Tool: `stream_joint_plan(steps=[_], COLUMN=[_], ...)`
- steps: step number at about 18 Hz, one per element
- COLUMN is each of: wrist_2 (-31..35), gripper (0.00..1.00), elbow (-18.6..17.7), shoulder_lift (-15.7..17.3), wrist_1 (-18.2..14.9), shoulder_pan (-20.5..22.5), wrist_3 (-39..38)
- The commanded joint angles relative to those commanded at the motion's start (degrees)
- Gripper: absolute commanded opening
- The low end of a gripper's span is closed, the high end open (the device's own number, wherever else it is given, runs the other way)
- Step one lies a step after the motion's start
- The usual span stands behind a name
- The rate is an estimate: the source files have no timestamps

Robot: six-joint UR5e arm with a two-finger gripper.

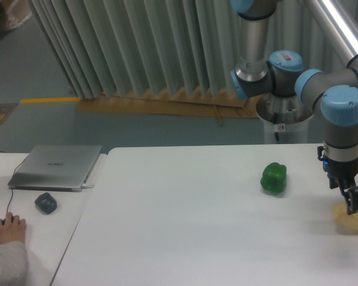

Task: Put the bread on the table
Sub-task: 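Set the bread piece on the table and open the gripper, then raise the open gripper up off the bread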

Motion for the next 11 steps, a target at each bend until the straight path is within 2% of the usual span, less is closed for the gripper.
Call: stream_joint_plan(steps=[6, 11], wrist_2=[2.01, 4.39], gripper=[1.0, 1.0], elbow=[1.06, 0.88], shoulder_lift=[1.23, 1.85], wrist_1=[0.18, 2.72], shoulder_pan=[0.53, 1.41], wrist_3=[-2.2, -2.38])
